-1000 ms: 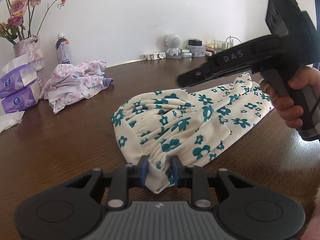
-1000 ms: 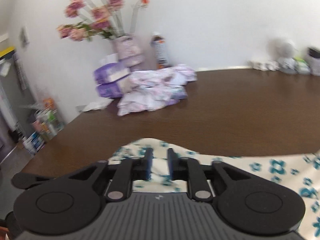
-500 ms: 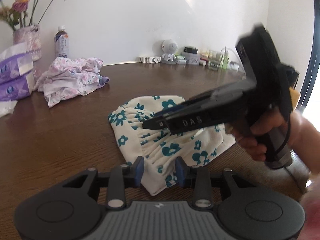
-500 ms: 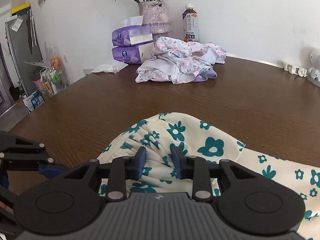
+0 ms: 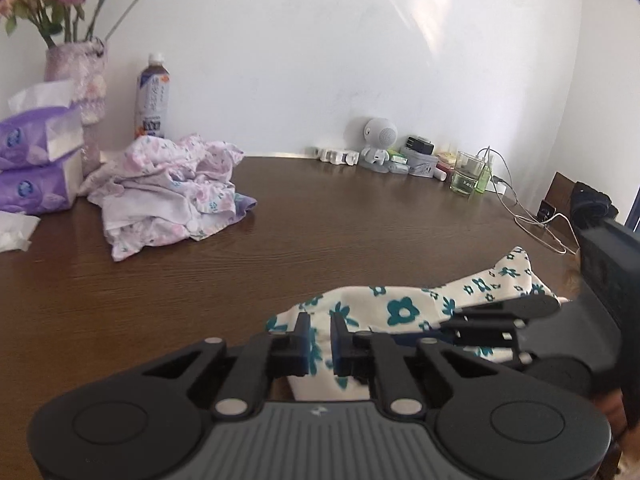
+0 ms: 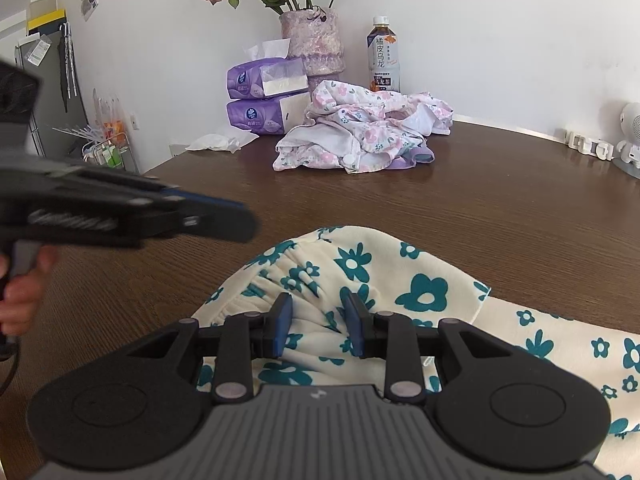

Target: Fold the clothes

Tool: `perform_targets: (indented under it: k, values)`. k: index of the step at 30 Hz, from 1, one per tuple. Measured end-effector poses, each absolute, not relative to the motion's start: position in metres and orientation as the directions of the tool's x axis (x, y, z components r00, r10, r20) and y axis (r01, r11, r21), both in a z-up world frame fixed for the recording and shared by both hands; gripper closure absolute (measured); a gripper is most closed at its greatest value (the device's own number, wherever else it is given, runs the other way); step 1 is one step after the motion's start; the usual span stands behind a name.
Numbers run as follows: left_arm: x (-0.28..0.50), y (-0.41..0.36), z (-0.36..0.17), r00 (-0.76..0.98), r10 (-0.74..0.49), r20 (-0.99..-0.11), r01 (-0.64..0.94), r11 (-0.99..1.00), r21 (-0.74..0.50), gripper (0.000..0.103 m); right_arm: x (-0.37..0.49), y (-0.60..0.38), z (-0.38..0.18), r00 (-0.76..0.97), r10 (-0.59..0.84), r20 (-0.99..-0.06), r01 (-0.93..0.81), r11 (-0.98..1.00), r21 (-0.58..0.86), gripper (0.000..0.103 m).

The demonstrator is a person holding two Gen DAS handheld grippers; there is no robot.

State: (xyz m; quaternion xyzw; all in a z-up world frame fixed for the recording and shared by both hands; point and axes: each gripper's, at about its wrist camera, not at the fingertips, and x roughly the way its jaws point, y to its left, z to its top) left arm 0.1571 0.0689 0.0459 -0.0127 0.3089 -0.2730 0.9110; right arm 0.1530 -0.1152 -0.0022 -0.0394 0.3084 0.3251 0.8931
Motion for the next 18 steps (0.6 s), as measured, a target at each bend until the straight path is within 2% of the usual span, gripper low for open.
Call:
perform_targets:
  k: [4, 11, 18]
  values:
    - [0.175, 0.055, 0.025, 0.626, -0.474, -0.620, 0.480, 0.860, -0.172, 0.096, 0.152, -0.115, -0.003, 0.601, 0.559, -0.572, -0.607, 0.784, 0.127, 0.074]
    - [0.163, 0.049, 0.010, 0.675, -0.438, -0.594, 0.463, 0.878, -0.122, 0.096, 0.152, -0.115, -0.005, 0.601, 0.564, -0.567, -0.615, 0.779, 0.123, 0.074]
    - [0.143, 0.057, 0.032, 0.696, -0.456, -0.555, 0.462, 0.876, -0.140, 0.096, 0.150, -0.114, -0.006, 0.607, 0.560, -0.564, -0.616, 0.780, 0.111, 0.074]
